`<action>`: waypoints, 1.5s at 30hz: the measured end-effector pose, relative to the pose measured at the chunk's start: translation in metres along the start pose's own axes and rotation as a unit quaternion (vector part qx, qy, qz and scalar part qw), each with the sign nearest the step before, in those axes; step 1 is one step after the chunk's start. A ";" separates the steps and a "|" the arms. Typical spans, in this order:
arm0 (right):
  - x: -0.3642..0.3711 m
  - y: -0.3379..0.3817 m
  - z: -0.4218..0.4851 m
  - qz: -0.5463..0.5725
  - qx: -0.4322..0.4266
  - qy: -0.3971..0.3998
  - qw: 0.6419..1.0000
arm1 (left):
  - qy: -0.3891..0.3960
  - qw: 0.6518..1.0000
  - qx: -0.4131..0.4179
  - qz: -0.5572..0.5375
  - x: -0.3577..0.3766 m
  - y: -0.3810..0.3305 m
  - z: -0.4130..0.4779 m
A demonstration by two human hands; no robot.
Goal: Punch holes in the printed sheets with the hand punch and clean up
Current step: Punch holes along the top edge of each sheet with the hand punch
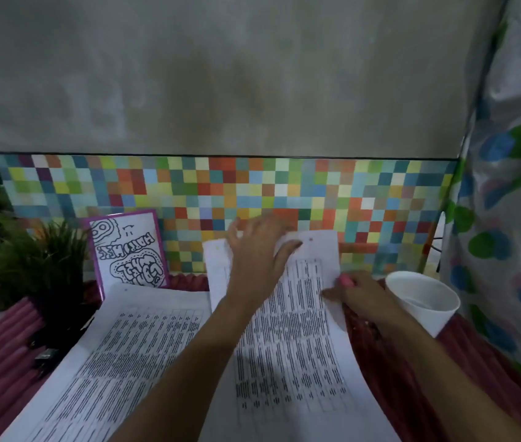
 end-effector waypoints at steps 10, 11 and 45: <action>-0.042 0.050 -0.010 0.117 -0.109 -0.179 0.971 | 0.023 0.921 -0.281 -0.269 -0.048 0.019 -0.066; -0.044 0.054 -0.013 0.115 -0.116 -0.188 0.969 | 0.019 0.929 -0.270 -0.252 -0.048 0.022 -0.067; 0.209 0.076 0.018 -0.200 0.029 0.163 0.966 | 0.210 0.867 -0.420 0.165 -0.233 0.147 -0.169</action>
Point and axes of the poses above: each hand's wrist, its own z-axis towards the middle knuckle, its own x-axis out of the palm, y = z × x, the point moved 1 cm from there along z, towards the middle knuckle
